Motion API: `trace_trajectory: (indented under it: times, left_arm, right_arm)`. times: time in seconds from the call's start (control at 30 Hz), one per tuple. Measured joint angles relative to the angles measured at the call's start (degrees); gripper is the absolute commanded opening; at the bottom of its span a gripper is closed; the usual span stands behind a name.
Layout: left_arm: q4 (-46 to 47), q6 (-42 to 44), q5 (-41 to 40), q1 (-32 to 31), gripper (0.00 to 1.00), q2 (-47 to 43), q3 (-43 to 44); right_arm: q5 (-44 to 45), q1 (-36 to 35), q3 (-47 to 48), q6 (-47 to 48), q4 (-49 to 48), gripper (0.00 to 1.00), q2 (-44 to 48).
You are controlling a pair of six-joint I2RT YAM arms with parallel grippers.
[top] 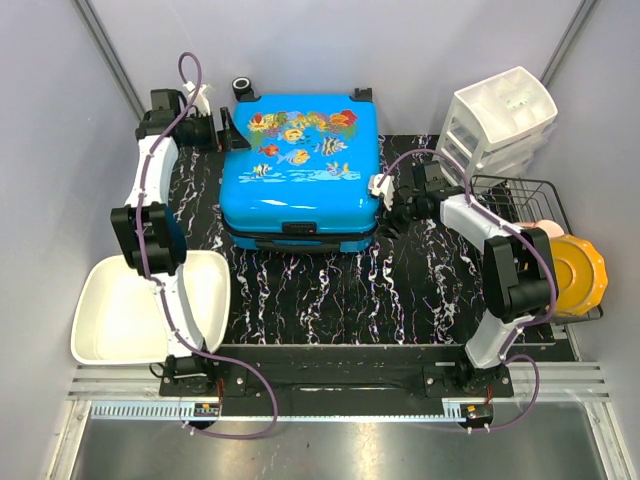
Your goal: Open, take out, and arrange the luggage
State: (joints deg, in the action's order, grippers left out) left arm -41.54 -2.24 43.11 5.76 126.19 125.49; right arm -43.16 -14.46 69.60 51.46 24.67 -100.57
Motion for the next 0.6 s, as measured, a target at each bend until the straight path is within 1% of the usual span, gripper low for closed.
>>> trace_trajectory:
  times: [0.1, 0.23, 0.37, 0.43, 0.53, 0.6]
  left_arm:
    - [-1.4, 1.3, 1.9, 2.5, 0.99, -5.4, -7.6]
    - [-4.3, 3.5, 2.3, 6.5, 0.99, -13.1, -18.1]
    - [0.6, 3.5, 1.7, 12.6, 0.99, -23.3, -32.5]
    - [3.1, 2.8, 1.9, 14.9, 0.99, -26.2, -37.1]
    - [4.9, 2.6, 3.0, 16.2, 0.97, -26.1, -37.8]
    - [4.2, 2.3, 4.1, 15.8, 0.95, -23.0, -34.5]
  right_arm:
    - [0.0, -1.9, -0.2, -2.5, -0.9, 0.52, 0.0]
    - [0.2, -8.2, -0.2, -8.3, -3.0, 0.53, 0.0]
    - [0.5, -15.5, -0.3, -14.4, -5.4, 0.54, 0.0]
    - [0.0, -17.8, -0.4, -17.0, -6.6, 0.55, 0.0]
    - [0.1, -19.3, -0.4, -20.7, -7.7, 0.56, 0.2]
    - [0.4, -18.8, -0.4, -23.1, -7.7, 0.56, 0.7]
